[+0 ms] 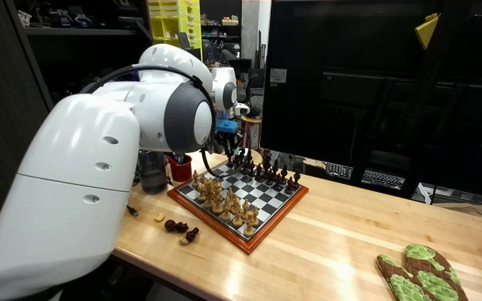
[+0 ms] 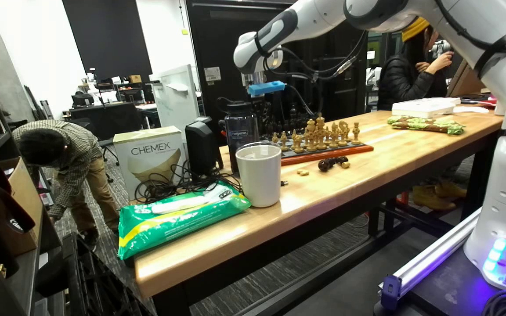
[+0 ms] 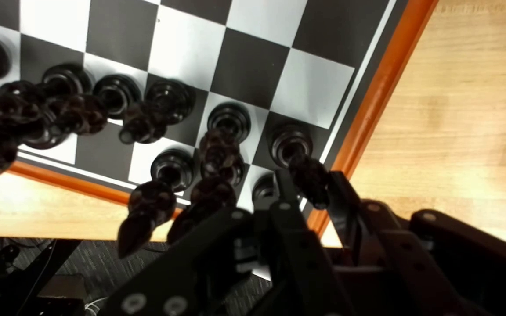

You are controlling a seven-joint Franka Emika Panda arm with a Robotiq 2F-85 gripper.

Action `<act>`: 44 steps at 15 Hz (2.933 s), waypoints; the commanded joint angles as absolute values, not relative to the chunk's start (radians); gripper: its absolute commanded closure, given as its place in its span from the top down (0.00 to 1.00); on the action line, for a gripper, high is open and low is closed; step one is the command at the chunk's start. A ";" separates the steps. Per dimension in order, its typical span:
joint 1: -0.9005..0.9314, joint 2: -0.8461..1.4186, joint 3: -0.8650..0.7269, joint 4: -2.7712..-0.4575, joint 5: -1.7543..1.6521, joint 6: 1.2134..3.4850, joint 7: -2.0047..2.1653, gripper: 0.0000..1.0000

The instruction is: Move the first left front black piece backwards

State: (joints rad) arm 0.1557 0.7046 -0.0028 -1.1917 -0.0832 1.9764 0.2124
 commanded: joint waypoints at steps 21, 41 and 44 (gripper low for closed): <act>0.180 0.624 0.002 -1.226 -0.102 1.980 0.202 1.00; 0.196 0.103 0.068 -1.841 -0.066 1.983 0.338 1.00; 0.190 -0.018 0.095 -1.999 -0.051 2.031 0.350 1.00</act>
